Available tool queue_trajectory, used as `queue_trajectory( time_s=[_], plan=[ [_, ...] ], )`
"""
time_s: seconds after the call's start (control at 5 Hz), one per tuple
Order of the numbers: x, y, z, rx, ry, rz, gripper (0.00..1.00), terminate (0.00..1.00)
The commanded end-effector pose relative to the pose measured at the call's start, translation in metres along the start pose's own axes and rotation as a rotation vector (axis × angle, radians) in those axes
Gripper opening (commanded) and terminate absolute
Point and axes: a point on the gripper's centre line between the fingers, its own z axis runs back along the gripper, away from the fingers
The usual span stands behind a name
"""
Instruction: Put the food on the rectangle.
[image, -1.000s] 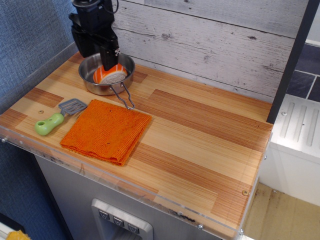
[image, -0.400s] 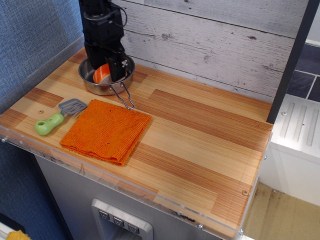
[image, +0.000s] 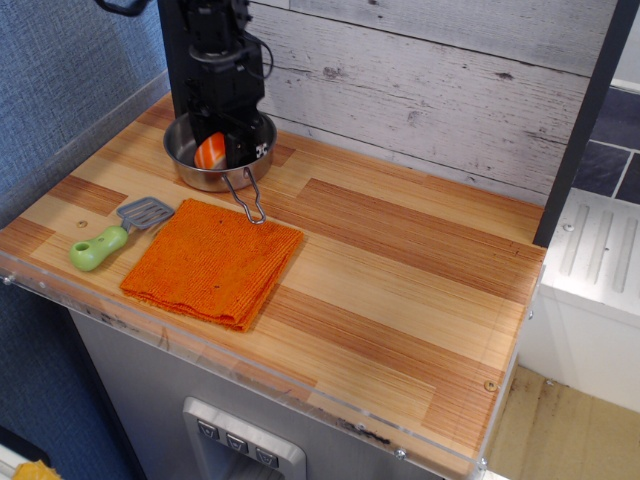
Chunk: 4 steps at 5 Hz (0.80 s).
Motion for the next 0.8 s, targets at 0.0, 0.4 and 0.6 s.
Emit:
queue_trajectory(
  time_s=[0.0, 0.4, 0.6],
  plan=[
    [0.012, -0.005, 0.019, 0.043, -0.041, -0.010, 0.00, 0.00],
    [0.010, -0.003, 0.041, 0.081, -0.103, 0.040, 0.00, 0.00],
    [0.006, -0.001, 0.061, 0.120, -0.154, 0.085, 0.00, 0.00]
  ],
)
